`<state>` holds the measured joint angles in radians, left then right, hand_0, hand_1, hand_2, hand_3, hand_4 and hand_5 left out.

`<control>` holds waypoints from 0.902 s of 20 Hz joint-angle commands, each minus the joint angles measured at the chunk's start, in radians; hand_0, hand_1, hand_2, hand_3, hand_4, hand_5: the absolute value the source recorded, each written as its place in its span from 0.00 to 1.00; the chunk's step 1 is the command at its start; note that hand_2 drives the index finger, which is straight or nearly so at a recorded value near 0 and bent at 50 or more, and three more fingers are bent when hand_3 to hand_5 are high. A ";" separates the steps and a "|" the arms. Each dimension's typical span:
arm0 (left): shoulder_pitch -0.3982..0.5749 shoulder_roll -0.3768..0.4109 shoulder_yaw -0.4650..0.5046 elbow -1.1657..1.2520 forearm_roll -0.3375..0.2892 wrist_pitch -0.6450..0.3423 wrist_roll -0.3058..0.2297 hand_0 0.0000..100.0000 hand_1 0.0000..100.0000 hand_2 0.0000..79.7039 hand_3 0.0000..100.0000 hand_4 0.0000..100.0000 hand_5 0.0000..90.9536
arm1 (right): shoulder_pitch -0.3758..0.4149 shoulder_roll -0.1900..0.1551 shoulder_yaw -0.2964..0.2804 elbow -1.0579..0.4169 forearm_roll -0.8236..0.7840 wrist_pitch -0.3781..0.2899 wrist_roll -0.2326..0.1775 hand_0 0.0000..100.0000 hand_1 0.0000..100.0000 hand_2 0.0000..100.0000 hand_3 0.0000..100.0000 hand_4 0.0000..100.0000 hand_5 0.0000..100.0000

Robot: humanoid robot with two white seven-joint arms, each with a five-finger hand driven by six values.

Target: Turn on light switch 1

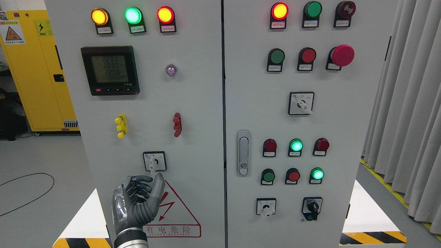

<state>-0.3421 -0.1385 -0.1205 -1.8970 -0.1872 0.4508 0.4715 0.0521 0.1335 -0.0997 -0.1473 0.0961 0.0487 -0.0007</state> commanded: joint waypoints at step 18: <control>-0.063 -0.012 0.005 0.030 -0.003 0.051 0.016 0.25 0.69 0.70 0.84 0.87 0.88 | 0.000 0.000 0.000 0.000 0.001 0.000 -0.001 0.00 0.50 0.04 0.00 0.00 0.00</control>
<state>-0.3908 -0.1468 -0.1152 -1.8766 -0.1901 0.4945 0.4873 0.0522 0.1335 -0.0997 -0.1473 0.0964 0.0487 -0.0007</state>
